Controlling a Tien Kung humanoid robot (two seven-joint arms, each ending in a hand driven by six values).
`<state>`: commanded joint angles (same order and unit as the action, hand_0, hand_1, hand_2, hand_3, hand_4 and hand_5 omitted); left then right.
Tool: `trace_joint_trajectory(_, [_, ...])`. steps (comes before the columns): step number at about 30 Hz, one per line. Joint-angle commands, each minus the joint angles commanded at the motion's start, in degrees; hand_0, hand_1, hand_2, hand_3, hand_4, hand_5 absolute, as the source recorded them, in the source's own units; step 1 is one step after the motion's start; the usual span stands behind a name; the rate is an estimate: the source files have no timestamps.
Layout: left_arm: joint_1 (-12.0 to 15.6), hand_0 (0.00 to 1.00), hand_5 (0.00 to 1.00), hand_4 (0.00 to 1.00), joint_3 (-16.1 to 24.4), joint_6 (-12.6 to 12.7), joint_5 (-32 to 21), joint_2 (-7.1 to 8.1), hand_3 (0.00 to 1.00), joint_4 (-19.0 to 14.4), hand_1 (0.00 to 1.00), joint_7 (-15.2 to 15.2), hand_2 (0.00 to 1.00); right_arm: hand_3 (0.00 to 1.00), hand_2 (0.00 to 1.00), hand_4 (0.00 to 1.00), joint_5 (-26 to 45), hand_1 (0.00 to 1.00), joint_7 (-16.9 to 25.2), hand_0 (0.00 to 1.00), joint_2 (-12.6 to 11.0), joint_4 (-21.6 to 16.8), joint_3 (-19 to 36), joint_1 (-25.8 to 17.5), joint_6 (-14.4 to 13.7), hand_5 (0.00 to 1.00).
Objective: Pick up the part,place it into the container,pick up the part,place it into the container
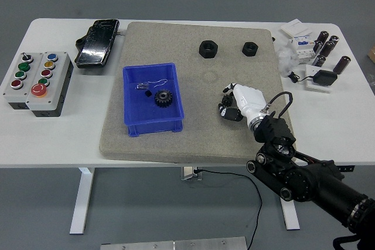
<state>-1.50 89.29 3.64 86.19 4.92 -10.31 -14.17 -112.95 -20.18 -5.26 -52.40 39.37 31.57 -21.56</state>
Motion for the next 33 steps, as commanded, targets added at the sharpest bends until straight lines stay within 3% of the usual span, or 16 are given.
trace_joint_trajectory(2, [-0.04,0.662,0.362,0.707,0.02,-0.01,0.04,-0.02,0.615,0.00,0.625,0.05,0.580,0.571,0.526,0.219,-0.13,0.589,-0.04,0.576,0.04,-0.01,-0.21,0.03,-0.36,0.027])
trace_joint_trajectory(3, [-0.06,0.663,0.362,0.706,0.02,-0.01,0.03,-0.04,0.614,0.00,0.625,0.07,0.580,0.432,0.423,0.301,-0.19,0.538,-0.07,0.557,0.06,0.03,-0.32,0.04,-0.50,0.002])
trace_joint_trajectory(12, [-0.04,0.662,0.363,0.706,-0.08,-0.02,-0.07,-0.17,0.615,0.00,0.625,0.19,0.581,0.422,0.417,0.283,-0.61,0.541,-0.04,0.560,-0.32,-0.47,-1.18,0.05,-1.58,0.002])
trace_joint_trajectory(20, [-0.09,0.662,0.363,0.705,-0.18,0.04,-0.38,-0.30,0.615,0.00,0.624,0.19,0.581,0.415,0.412,0.284,-1.58,0.540,-0.66,0.561,-1.76,-5.78,-1.92,2.13,-2.09,0.002])
trace_joint_trajectory(26, [0.03,0.662,0.365,0.705,0.00,0.07,-0.29,-0.46,0.615,0.00,0.624,0.05,0.582,0.417,0.412,0.289,-1.59,0.541,-1.30,0.563,-0.74,-11.48,-5.46,5.13,-2.34,0.002])
trace_joint_trajectory(27, [0.04,0.662,0.366,0.705,0.03,0.07,-0.26,-0.49,0.615,0.00,0.623,0.04,0.580,0.517,0.501,0.333,-1.56,0.571,-1.45,0.595,-0.21,-12.65,-6.64,5.68,-2.33,0.002])
trace_joint_trajectory(32, [0.02,0.662,0.366,0.705,0.08,0.04,-0.16,-0.60,0.615,0.00,0.623,-0.01,0.580,0.517,0.501,0.333,-1.22,0.571,-1.72,0.595,1.82,-15.87,-11.39,7.23,-2.04,0.002])
trace_joint_trajectory(33, [0.03,0.662,0.366,0.704,0.11,0.03,-0.09,-0.61,0.614,0.00,0.624,-0.05,0.581,0.698,0.713,0.380,-1.13,0.715,-1.74,0.637,2.23,-16.05,-12.43,7.46,-1.71,0.181])
